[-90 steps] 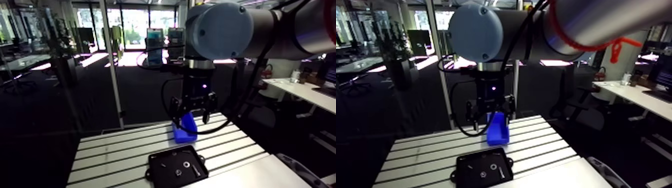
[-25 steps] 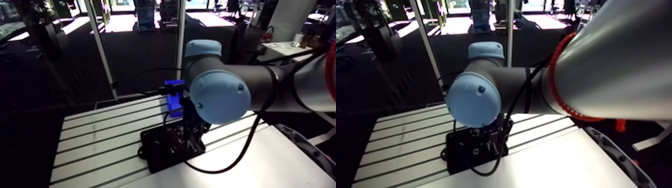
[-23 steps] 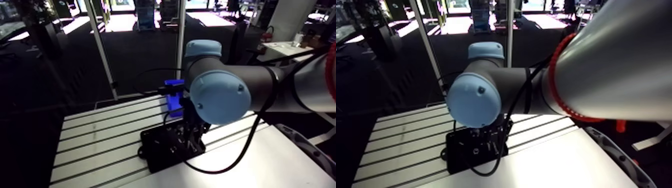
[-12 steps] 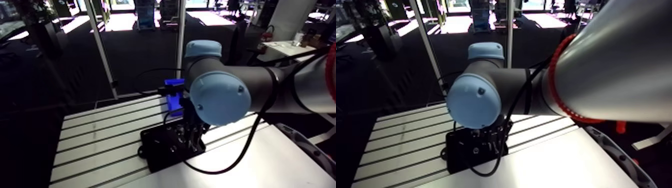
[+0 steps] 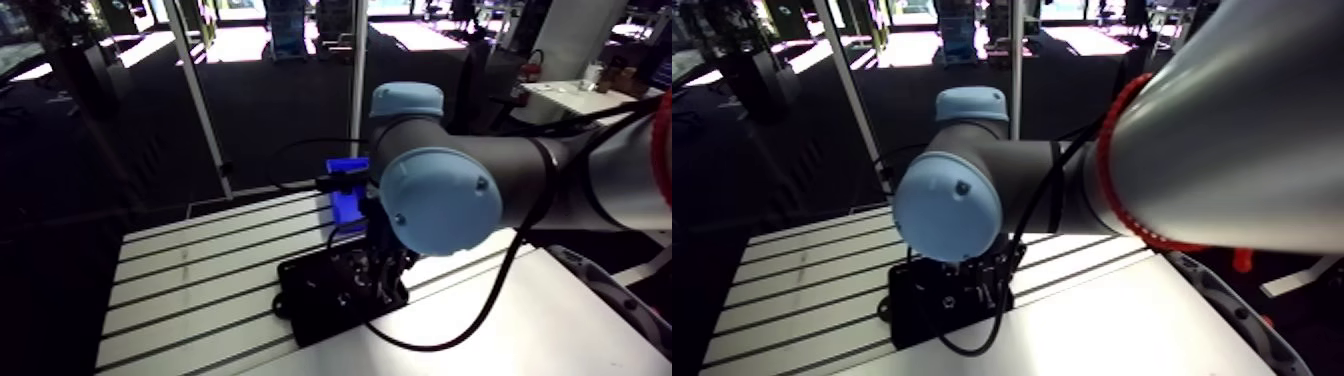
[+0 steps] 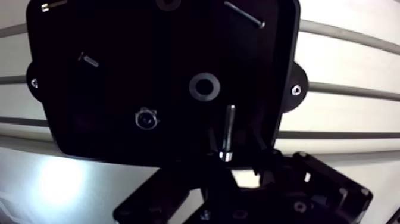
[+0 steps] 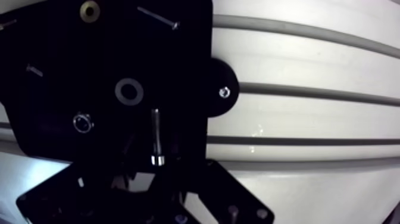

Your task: Pick up the M10 bolt from the tray and put it into the blue bin.

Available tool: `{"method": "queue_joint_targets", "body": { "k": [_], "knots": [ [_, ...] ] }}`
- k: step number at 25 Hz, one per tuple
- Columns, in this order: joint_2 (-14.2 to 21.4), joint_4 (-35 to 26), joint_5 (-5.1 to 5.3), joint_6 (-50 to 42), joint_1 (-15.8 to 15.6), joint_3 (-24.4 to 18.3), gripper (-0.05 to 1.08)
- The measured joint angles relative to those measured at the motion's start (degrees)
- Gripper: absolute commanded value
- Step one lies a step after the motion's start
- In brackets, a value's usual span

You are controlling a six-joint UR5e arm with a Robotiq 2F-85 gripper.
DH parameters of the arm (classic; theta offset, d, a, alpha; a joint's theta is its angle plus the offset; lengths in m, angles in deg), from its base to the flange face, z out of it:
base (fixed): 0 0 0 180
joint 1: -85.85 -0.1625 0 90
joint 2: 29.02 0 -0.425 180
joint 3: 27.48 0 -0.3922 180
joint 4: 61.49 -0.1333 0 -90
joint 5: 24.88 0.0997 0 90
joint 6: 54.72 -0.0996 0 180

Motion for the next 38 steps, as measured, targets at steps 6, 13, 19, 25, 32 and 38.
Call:
{"method": "queue_joint_targets", "body": {
  "k": [6, 13, 19, 25, 32, 38],
  "knots": [
    [0.0, 0.0, 0.05, 0.0, 0.0, 0.1, 0.61],
    [0.0, 0.3, 0.05, 0.0, 0.0, 0.3, 0.61],
    [-0.1, 0.7, 0.01, 0.0, 0.0, 0.5, 0.62],
    [-0.1, 0.7, 0.00, 0.0, 0.0, 0.5, 0.63],
    [-0.3, 0.7, 0.00, 0.0, 0.0, 0.6, 0.67],
    [-0.4, 0.8, 0.00, 0.0, 0.0, 0.8, 0.68]
  ]
}}
